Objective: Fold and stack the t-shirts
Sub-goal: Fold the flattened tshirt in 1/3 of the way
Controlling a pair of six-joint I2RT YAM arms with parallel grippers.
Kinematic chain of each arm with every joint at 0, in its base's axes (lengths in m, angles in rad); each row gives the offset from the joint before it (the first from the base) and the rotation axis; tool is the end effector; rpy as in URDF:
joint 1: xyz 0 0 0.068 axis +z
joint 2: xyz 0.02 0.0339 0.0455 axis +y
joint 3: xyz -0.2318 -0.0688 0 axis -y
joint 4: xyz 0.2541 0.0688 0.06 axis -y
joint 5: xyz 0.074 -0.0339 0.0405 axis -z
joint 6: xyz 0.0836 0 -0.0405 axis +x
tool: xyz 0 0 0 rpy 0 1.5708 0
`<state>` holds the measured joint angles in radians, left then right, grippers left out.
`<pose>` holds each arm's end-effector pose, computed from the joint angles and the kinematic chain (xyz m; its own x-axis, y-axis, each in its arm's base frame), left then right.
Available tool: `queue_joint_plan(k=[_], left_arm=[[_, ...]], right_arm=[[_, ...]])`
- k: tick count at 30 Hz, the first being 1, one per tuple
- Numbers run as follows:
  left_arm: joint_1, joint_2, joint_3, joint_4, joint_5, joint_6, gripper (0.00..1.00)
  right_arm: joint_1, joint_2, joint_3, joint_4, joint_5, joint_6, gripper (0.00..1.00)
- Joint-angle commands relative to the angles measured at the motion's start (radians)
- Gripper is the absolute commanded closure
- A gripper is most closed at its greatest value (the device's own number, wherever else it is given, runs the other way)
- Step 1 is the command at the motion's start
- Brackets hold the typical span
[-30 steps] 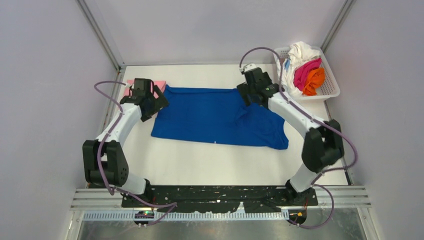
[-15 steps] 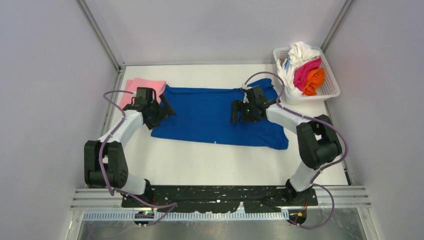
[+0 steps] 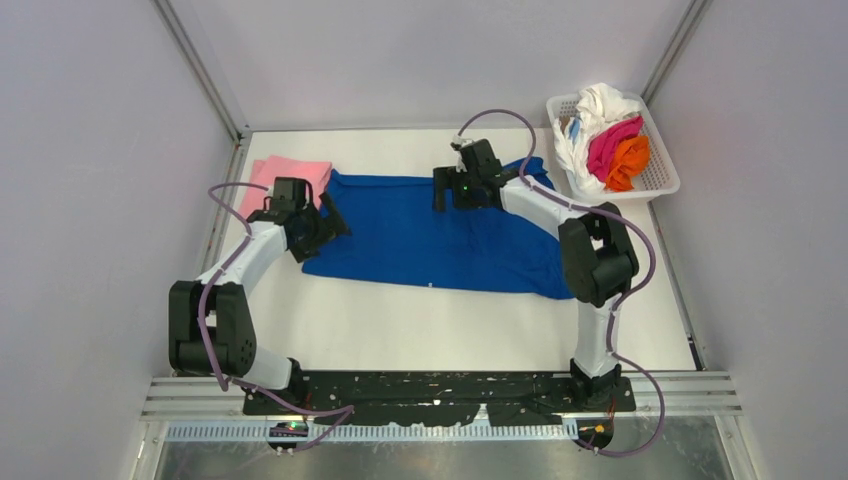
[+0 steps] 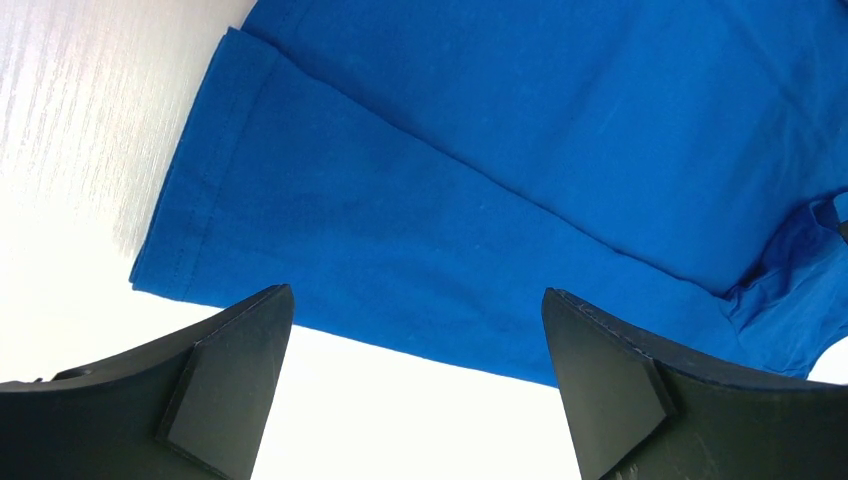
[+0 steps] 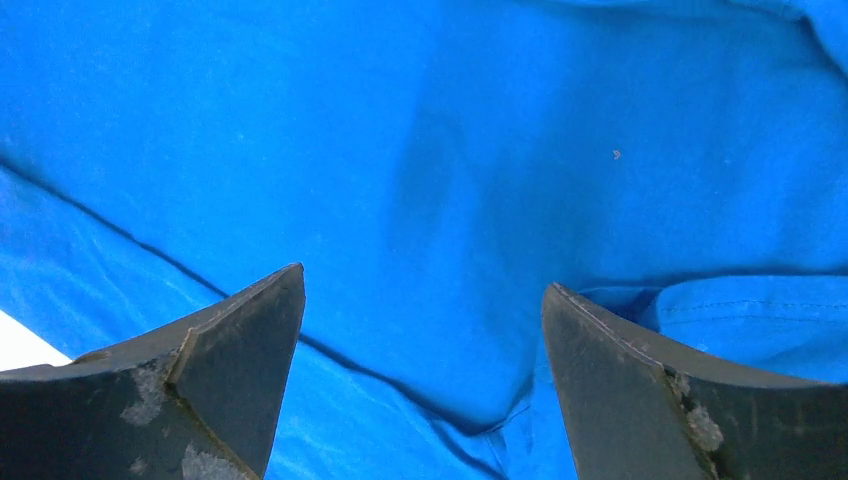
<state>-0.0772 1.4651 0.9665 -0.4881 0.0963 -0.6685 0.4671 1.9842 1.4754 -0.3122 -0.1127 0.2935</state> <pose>0.3325 -0.0338 0.1440 -0.7330 -0.5621 -0.3830 -0.4138 0.8155 -0.4047 0.4166 0.2206 0.1394 -0.7747 -0.0688 -0.6285 -0.3048 0.9116 0.2759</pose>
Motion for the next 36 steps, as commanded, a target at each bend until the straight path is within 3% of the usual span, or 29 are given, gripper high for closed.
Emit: queue_joint_plan(k=[1,7,13,19,26,36], left_arm=[[0.002,-0.012,0.057,0.013,0.011,0.022,0.00],[-0.017,0.094,0.113,0.086,0.094,0.000,0.00],[-0.031,0.205,0.112,0.104,0.112,-0.006,0.00],[-0.043,0.243,0.041,0.107,0.125,-0.005,0.00],[-0.067,0.172,-0.069,0.093,0.097,-0.006,0.00],[-0.156,-0.036,-0.281,-0.015,-0.006,-0.031,0.00]], right_arm=[[0.034,-0.046,0.042,-0.053,0.169,-0.033,0.04],[0.028,-0.217,-0.195,-0.044,0.291,0.006,0.05],[0.013,-0.412,-0.480,0.018,0.277,0.073,0.05],[0.013,-0.451,-0.652,0.102,0.235,0.074,0.05],[0.014,-0.435,-0.714,0.020,0.205,0.090,0.04],[0.093,-0.691,-0.867,-0.277,0.183,0.148,0.05]])
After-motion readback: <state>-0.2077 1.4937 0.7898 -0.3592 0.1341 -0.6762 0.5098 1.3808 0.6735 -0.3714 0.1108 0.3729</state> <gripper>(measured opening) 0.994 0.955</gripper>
